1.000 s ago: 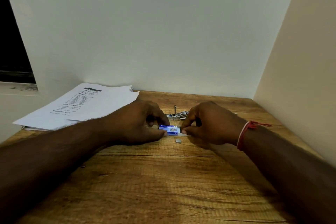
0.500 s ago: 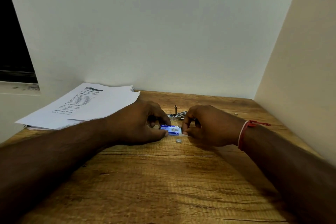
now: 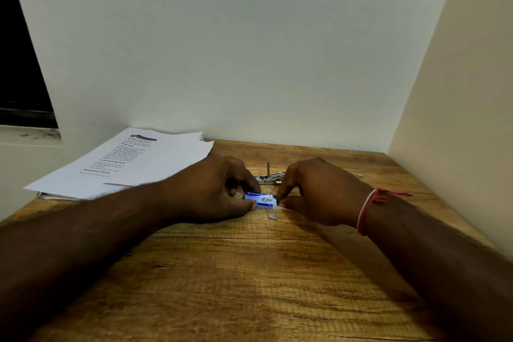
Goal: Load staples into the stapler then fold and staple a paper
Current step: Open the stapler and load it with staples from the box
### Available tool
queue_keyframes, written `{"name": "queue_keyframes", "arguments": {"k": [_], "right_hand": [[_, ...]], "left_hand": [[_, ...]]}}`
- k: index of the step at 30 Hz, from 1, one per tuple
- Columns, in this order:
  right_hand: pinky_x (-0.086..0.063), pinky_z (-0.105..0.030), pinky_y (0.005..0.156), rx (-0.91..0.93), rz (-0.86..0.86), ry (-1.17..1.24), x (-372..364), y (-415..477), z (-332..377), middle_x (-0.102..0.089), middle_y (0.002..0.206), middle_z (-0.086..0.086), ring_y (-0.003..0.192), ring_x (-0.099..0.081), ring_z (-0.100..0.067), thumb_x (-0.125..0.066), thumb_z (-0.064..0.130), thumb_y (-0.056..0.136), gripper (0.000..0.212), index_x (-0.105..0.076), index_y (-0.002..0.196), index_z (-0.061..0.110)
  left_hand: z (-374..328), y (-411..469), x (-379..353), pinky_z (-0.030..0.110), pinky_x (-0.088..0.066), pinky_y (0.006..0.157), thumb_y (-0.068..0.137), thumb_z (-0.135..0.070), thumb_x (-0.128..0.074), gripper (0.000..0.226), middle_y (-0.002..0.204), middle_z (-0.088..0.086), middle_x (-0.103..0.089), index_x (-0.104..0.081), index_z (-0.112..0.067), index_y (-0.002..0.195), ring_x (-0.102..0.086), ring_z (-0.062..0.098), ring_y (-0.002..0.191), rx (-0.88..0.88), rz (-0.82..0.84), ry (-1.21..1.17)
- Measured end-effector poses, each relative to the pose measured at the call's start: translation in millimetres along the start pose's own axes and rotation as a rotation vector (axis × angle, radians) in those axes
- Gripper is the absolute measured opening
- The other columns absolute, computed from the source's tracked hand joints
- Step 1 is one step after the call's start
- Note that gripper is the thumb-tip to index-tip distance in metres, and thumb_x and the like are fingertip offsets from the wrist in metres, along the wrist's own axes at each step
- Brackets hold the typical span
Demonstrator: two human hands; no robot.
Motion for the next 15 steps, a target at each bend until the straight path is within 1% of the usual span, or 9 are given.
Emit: {"name": "queue_keyframes", "arguments": {"k": [3, 5, 9, 13, 15], "right_hand": [[-0.057, -0.033, 0.093, 0.031, -0.001, -0.060, -1.1, -1.7, 3.1, -0.072, 0.128, 0.011, 0.111, -0.063, -0.010, -0.073, 0.041, 0.105, 0.020, -0.082, 0.122, 0.035], [-0.057, -0.036, 0.097, 0.054, -0.010, -0.107, -1.7, -2.5, 3.8, -0.070, 0.130, 0.008, 0.117, -0.061, -0.014, -0.070, 0.044, 0.107, 0.021, -0.080, 0.122, 0.033], [-0.056, -0.041, 0.100, 0.107, -0.002, -0.188, -4.8, -3.1, 2.5, -0.066, 0.127, 0.003, 0.118, -0.058, -0.018, -0.063, 0.047, 0.110, 0.023, -0.074, 0.119, 0.029], [-0.053, -0.035, 0.099, 0.151, -0.030, -0.170, -4.6, -2.5, -3.1, -0.063, 0.130, 0.005, 0.119, -0.054, -0.015, -0.058, 0.049, 0.111, 0.025, -0.070, 0.123, 0.030], [-0.052, -0.033, 0.099, 0.175, -0.081, -0.110, -0.7, -2.1, -6.8, -0.062, 0.129, 0.008, 0.118, -0.054, -0.012, -0.058, 0.047, 0.111, 0.023, -0.070, 0.123, 0.032]], "left_hand": [[-0.4, 0.2, -1.0, 0.038, -0.065, 0.080, 0.090, -0.042, -0.089, 0.025, 0.106, -0.035, -0.070, -0.085, -0.043, 0.114, -0.070, 0.010, 0.090, 0.006, 0.003, 0.000], [-0.1, 0.4, -0.9, 0.037, -0.065, 0.080, 0.090, -0.041, -0.089, 0.025, 0.104, -0.032, -0.071, -0.085, -0.043, 0.115, -0.070, 0.009, 0.090, 0.017, 0.002, 0.004], [-0.8, -0.4, -0.9, 0.035, -0.065, 0.079, 0.089, -0.043, -0.088, 0.027, 0.105, -0.029, -0.073, -0.085, -0.043, 0.116, -0.070, 0.008, 0.091, 0.030, 0.001, 0.005], [0.3, -0.5, -0.2, 0.035, -0.065, 0.083, 0.088, -0.056, -0.084, 0.032, 0.109, -0.030, -0.073, -0.083, -0.046, 0.118, -0.071, 0.004, 0.099, 0.040, 0.004, 0.025], [-0.1, -1.7, -0.7, 0.028, -0.062, 0.084, 0.086, -0.068, -0.083, 0.040, 0.112, -0.030, -0.074, -0.081, -0.048, 0.120, -0.070, -0.002, 0.106, 0.047, -0.029, 0.032]]}}
Point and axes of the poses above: each hand's wrist, its own y-axis towards the middle knuckle, its own x-axis out of the back of the hand, z = x × y, the point moved 2 cm from there along y, towards the middle knuckle
